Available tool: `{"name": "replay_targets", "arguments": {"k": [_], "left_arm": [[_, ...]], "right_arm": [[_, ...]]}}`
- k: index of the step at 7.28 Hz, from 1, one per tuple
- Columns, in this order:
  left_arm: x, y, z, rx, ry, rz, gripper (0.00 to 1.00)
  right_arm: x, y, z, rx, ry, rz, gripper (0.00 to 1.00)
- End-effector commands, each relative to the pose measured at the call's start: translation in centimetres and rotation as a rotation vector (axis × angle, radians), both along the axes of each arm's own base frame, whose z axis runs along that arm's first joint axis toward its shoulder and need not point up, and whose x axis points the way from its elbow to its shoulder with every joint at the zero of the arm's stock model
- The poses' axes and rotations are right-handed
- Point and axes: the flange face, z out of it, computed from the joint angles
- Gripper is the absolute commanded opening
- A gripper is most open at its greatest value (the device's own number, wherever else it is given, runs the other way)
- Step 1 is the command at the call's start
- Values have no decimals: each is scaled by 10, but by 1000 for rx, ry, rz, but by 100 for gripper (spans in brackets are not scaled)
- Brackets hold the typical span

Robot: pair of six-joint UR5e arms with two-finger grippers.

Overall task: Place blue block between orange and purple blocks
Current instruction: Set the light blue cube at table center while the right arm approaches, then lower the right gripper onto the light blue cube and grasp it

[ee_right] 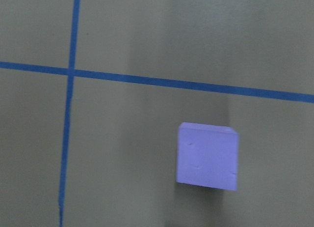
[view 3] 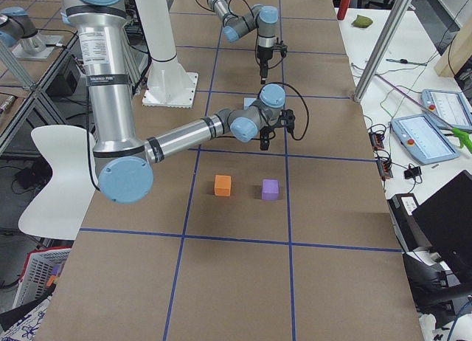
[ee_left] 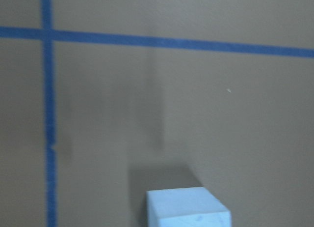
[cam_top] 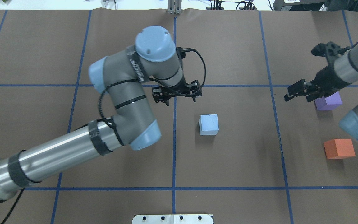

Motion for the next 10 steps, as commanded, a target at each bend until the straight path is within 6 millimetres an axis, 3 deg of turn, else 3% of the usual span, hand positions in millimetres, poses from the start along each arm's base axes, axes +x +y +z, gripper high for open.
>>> {"name": "replay_targets", "arguments": {"k": [1, 2, 3, 4, 7, 10], "left_arm": [[-111, -7, 89, 17, 6, 21, 99], [-127, -6, 95, 16, 6, 5, 99], [-129, -6, 95, 19, 8, 2, 99], [-132, -6, 96, 20, 7, -2, 99], [-131, -5, 97, 13, 4, -5, 99], [-130, -6, 98, 9, 1, -10, 99]], "right_arm": [[-120, 50, -65, 19, 10, 104, 100], [-157, 67, -89, 13, 8, 109, 100], [-183, 73, -123, -13, 30, 117, 100], [-194, 76, -136, -12, 55, 118, 100], [-219, 91, -121, 40, 118, 133, 100], [-252, 71, -130, 57, 139, 149, 100]]}}
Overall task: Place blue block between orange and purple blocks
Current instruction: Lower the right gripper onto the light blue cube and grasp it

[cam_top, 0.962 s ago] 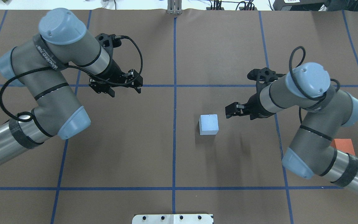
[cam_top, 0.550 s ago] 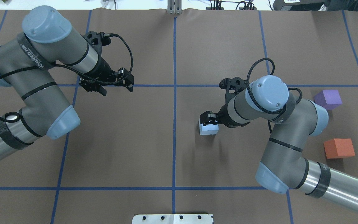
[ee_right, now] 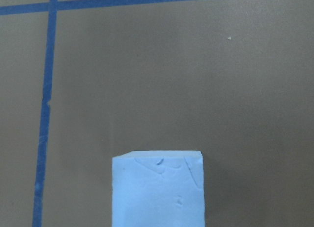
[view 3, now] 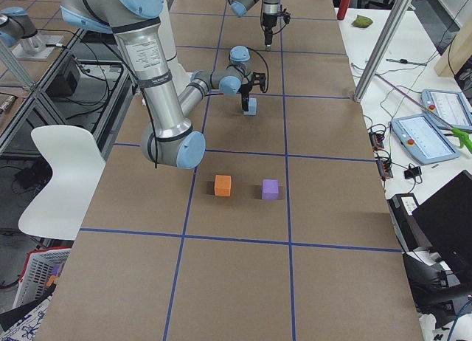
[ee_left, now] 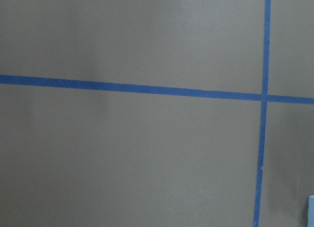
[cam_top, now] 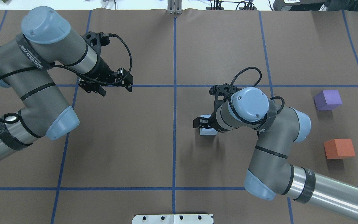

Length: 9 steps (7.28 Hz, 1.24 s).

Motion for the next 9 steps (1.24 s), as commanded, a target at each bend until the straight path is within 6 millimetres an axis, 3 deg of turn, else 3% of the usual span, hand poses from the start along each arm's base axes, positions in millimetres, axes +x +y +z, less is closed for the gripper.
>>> {"name": "replay_targets", "arguments": {"k": [1, 2, 3, 4, 5, 6, 7, 8, 9], "left_arm": [[1, 0, 2, -2, -3, 0, 99], [1, 0, 2, -2, -3, 0, 99], [2, 1, 2, -2, -3, 1, 99], [2, 1, 2, -2, -3, 1, 99], [2, 0, 2, -3, -5, 0, 99], [3, 0, 4, -5, -7, 0, 99], [3, 0, 4, -5, -7, 0, 99], [2, 0, 3, -4, -6, 0, 99], [2, 0, 3, -4, -6, 0, 99]], "right_arm": [[-21, -11, 6, 23, 32, -13, 100], [-23, -13, 13, 38, 48, -29, 100], [-22, -13, 17, 39, 55, -27, 74], [-22, -8, 25, 33, 63, -34, 1], [-18, -5, 24, 30, 53, -45, 0], [18, -24, 2, 23, 7, -21, 0], [94, -60, 14, -67, -19, -15, 0], [160, -55, 51, -29, -6, -61, 0], [216, -37, 109, -20, 56, -72, 0]]}}
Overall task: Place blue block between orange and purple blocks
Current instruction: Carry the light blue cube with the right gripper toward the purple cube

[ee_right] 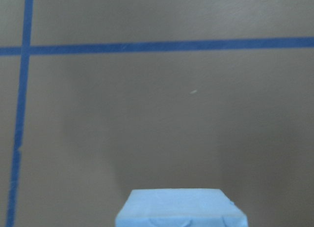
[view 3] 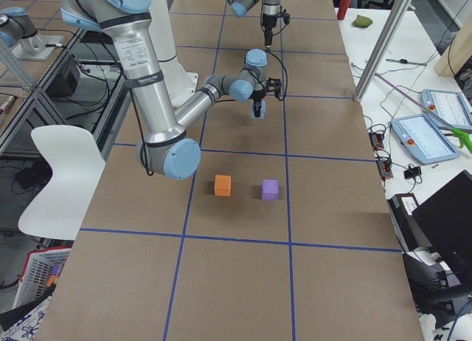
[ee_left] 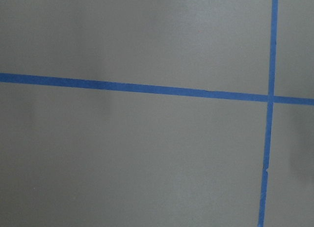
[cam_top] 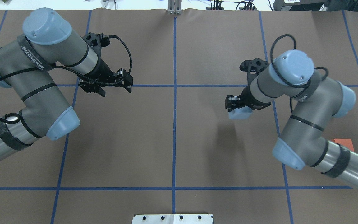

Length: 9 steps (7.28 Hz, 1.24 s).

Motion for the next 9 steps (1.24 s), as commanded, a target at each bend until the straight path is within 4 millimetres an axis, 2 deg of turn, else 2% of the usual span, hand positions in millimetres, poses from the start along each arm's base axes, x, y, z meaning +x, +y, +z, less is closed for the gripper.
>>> {"name": "replay_targets", "arguments": {"k": [1, 3, 5, 7, 9], "left_arm": [[0, 0, 0, -1, -1, 0, 99], [1, -1, 1, -2, -2, 0, 99], [1, 0, 0, 0, -2, 0, 99], [1, 0, 0, 0, -2, 0, 99], [2, 1, 0, 0, -2, 2, 99]], "right_arm": [[124, 17, 92, -17, 73, 28, 0], [188, 24, 176, 2, 138, 10, 0], [197, 25, 216, -64, 159, -11, 0], [190, 20, 232, -94, 176, -13, 0], [182, 9, 237, -98, 176, -12, 0]]}}
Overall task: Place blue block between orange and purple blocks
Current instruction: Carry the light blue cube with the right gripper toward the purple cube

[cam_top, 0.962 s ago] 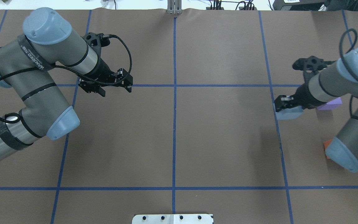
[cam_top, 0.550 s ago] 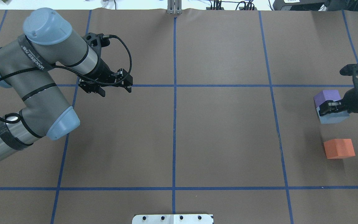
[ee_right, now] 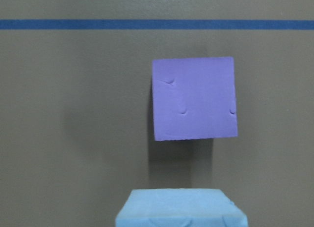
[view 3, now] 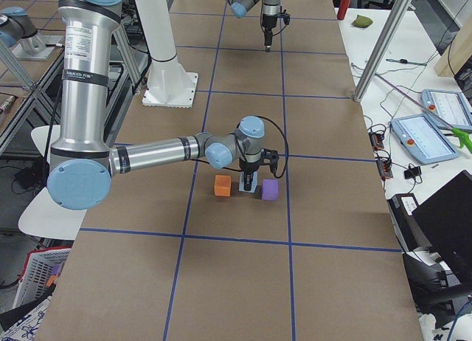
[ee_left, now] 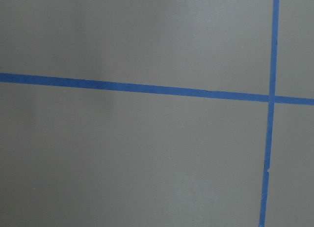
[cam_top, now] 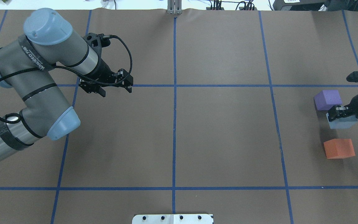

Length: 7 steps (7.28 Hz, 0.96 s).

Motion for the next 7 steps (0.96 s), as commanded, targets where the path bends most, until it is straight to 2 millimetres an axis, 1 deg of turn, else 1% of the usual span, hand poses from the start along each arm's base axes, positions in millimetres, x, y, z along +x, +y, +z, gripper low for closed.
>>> {"name": "replay_targets", "arguments": {"k": [1, 2, 3, 4, 5, 6, 7], "left_arm": [[1, 1, 1, -1, -1, 3, 99], [0, 1, 1, -1, -1, 1, 99], [0, 1, -1, 1, 2, 0, 99], [-1, 2, -2, 2, 3, 0, 99], [-1, 2, -2, 2, 3, 0, 99], [-1, 2, -2, 2, 3, 0, 99], [-1, 2, -2, 3, 5, 0, 99]], "right_arm": [[-7, -9, 6, -3, 0, -1, 0], [-12, -14, 6, -2, -1, -2, 0], [-13, -14, 8, -5, 2, -5, 0], [-21, -17, 6, 1, -1, -15, 0], [-22, -17, 8, 0, -2, -17, 0], [-28, -15, 13, 6, -4, -30, 0], [-29, -14, 22, 9, -8, -32, 0]]}}
